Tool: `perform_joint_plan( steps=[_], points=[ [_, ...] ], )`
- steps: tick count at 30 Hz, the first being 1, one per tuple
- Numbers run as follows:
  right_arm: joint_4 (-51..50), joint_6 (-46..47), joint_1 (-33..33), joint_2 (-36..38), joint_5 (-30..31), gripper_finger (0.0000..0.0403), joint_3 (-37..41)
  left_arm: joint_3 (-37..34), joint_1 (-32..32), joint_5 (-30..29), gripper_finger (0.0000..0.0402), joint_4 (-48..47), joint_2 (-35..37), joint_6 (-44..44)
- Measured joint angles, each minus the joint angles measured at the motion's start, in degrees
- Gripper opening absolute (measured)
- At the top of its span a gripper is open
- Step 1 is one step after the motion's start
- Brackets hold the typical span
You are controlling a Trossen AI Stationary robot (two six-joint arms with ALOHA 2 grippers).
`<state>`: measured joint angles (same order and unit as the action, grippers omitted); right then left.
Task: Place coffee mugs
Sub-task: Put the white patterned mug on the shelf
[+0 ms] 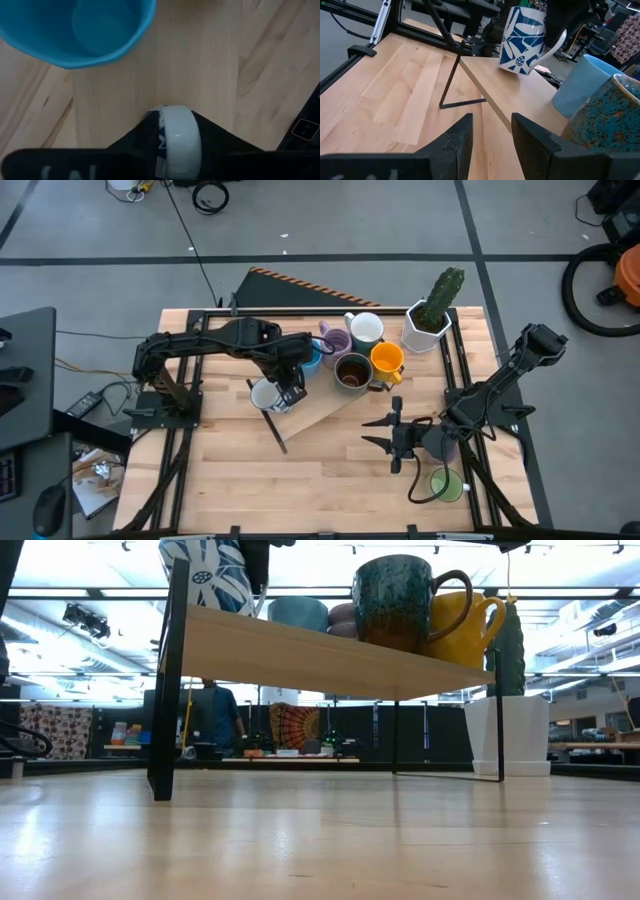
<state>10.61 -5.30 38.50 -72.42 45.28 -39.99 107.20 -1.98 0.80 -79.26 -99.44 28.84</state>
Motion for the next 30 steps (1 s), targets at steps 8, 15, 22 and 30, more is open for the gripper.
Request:
perform_joint_plan(
  steps=[8, 15, 22, 30],
  points=[
    [0.0, 0.0, 0.0, 0.0, 0.0, 0.014, 0.0, 0.0, -0.1, -1.7, 0.017, 0.0, 0.0, -0.2],
    [0.0, 0.0, 0.0, 0.0, -0.1, 0.014, 0.0, 0.0, -0.2, -3.0, 0.0172, 0.3, 0.0, -1.4],
    [0.5, -0.5, 0.0, 0.0, -1.4, 0.014, 0.0, 0.0, -0.5, -4.0, 0.0172, 1.8, 0.0, -4.0],
    [0.5, -0.7, 0.0, 0.0, -1.9, 0.014, 0.0, 0.0, -0.5, -7.1, 0.0172, 2.0, 0.0, -5.5]
  ],
)
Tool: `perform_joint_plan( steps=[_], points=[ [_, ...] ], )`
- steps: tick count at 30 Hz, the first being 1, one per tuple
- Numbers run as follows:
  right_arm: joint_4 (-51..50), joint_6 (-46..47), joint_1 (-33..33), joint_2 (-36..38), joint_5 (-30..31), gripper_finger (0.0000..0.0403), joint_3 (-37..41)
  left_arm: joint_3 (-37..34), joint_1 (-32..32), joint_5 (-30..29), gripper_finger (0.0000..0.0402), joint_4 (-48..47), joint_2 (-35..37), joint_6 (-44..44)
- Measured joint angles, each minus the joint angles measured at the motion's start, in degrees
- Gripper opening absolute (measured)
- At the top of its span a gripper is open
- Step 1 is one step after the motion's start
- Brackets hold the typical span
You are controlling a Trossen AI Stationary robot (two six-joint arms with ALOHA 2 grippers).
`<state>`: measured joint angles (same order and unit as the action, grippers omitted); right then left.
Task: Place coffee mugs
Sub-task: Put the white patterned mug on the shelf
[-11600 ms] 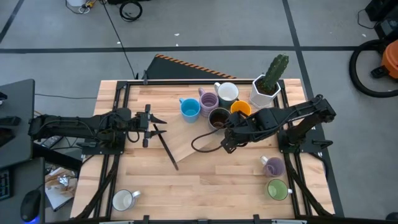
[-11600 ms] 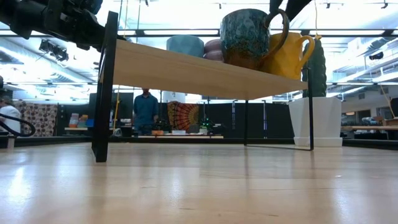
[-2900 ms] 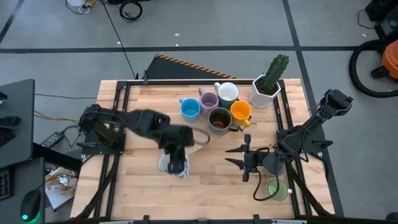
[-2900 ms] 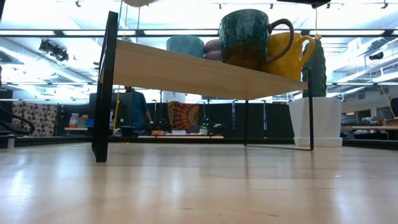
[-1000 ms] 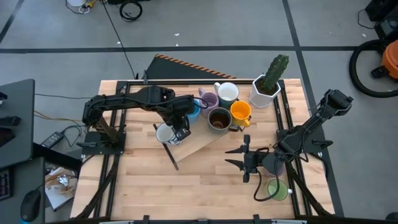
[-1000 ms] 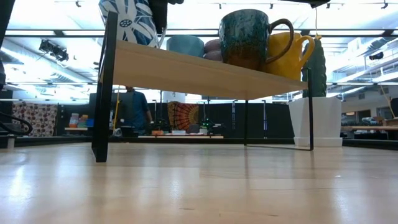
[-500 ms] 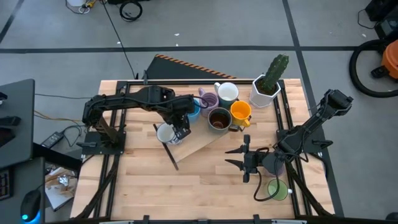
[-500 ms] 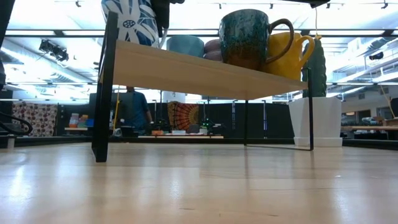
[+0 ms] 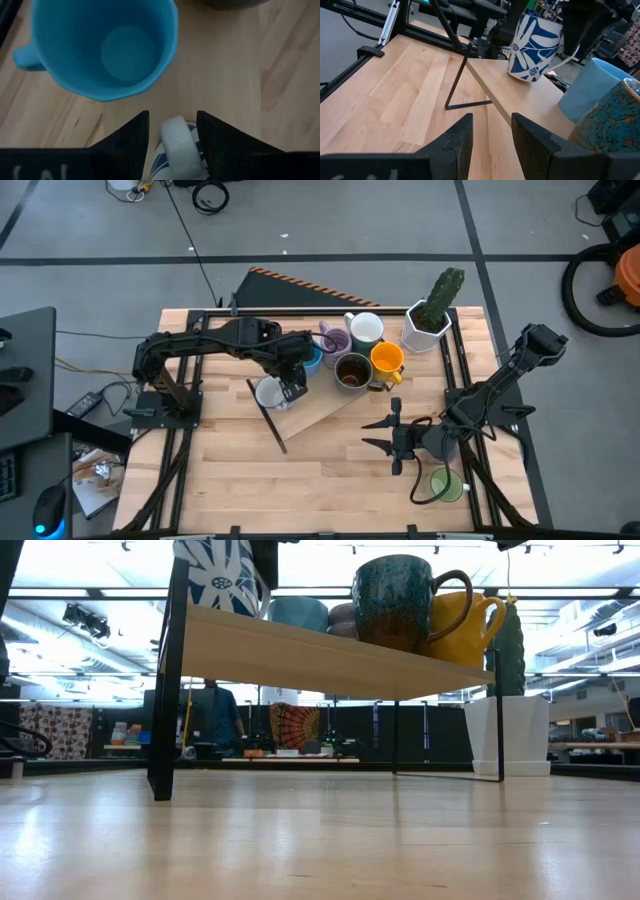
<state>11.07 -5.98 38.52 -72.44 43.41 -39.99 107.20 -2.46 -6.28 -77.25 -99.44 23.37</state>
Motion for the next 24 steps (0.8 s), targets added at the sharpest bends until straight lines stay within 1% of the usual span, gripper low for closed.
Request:
perform_joint_plan(
  steps=[8, 21, 24],
  points=[
    [0.0, 0.0, 0.0, 0.0, 0.0, 0.014, 0.0, 0.0, 0.0, -2.5, 0.0172, -0.1, 0.0, -0.7],
    [0.0, 0.0, 0.0, 0.0, 0.0, 0.014, 0.0, 0.0, 0.0, -3.2, 0.0172, -0.4, 0.0, -2.3],
    [0.0, 0.0, 0.0, 0.0, 0.0, 0.014, 0.0, 0.0, 0.0, -4.3, 0.0172, -0.6, 0.0, -3.4]
  ],
)
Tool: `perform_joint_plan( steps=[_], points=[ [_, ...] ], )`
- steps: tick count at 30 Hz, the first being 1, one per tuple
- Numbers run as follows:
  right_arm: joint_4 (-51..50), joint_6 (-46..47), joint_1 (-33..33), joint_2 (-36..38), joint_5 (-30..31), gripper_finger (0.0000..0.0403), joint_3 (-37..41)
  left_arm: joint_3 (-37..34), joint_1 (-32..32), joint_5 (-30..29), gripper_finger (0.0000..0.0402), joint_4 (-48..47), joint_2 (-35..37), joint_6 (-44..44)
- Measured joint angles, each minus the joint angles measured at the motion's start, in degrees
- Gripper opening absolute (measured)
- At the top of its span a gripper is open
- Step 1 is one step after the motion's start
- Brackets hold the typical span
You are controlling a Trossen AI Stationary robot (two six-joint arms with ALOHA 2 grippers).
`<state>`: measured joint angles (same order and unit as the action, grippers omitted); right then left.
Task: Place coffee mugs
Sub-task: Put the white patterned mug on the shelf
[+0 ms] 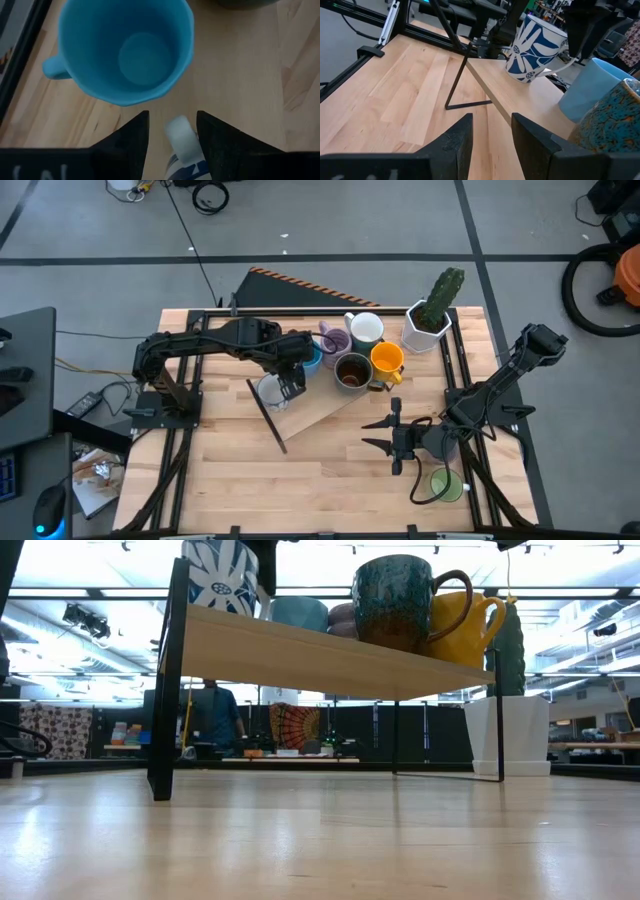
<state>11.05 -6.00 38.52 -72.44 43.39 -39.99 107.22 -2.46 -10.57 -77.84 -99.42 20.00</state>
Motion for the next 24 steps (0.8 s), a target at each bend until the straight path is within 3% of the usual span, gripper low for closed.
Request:
perform_joint_plan(
  steps=[24],
  points=[
    [0.0, 0.0, 0.0, 0.0, 0.0, 0.014, 0.0, 0.0, 0.0, -2.1, 0.0172, -0.8, 0.1, -6.3]
  ],
)
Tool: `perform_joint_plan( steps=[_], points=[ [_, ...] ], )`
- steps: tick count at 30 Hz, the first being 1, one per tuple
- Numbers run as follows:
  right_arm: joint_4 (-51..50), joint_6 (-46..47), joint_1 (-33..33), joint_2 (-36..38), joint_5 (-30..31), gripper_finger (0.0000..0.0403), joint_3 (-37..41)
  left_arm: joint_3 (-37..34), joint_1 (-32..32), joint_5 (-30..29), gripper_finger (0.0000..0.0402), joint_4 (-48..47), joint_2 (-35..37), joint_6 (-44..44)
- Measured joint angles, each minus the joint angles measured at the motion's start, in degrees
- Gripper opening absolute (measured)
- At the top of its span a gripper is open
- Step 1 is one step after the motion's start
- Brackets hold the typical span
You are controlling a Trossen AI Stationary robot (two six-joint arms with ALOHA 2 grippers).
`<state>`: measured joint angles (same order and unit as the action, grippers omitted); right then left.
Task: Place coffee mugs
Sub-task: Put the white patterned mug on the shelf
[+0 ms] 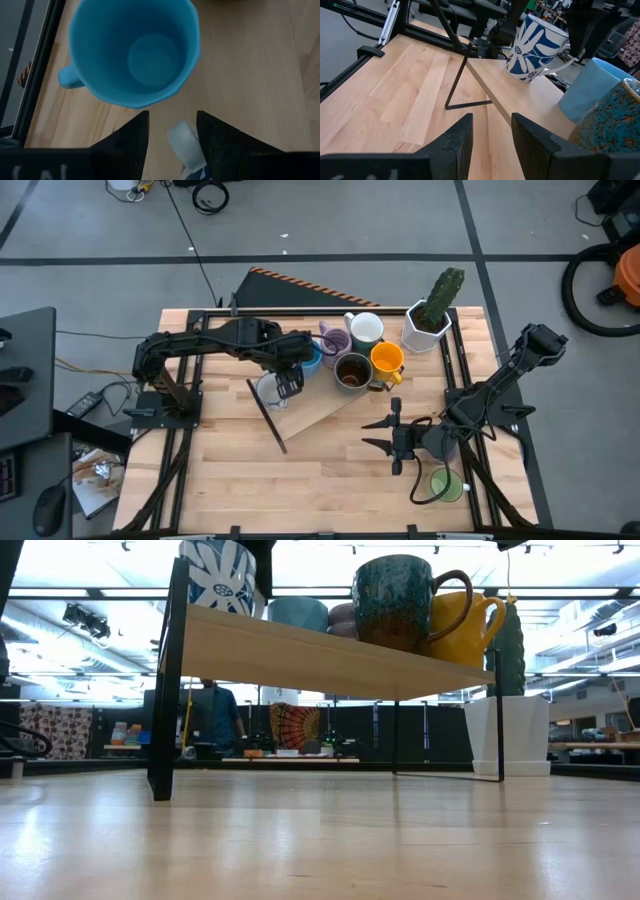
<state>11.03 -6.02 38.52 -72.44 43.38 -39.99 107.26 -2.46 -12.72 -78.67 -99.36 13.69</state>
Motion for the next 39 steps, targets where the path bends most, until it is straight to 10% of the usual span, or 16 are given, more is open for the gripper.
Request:
perform_joint_plan(
  steps=[22, 31, 39],
  points=[
    [0.1, -0.2, 0.0, 0.0, 0.0, 0.014, 0.0, 7.9, -0.6, -1.8, 0.0172, -4.2, 0.9, -4.1],
    [0.1, -0.2, 0.0, 0.0, 0.0, 0.014, 0.0, 13.1, 0.7, 9.8, 0.0172, -11.1, 2.3, -18.8],
    [0.0, -0.2, -0.1, 0.0, 0.0, 0.014, 0.0, 13.2, 10.1, 11.0, 0.0171, -11.3, 1.9, -13.7]
  ],
)
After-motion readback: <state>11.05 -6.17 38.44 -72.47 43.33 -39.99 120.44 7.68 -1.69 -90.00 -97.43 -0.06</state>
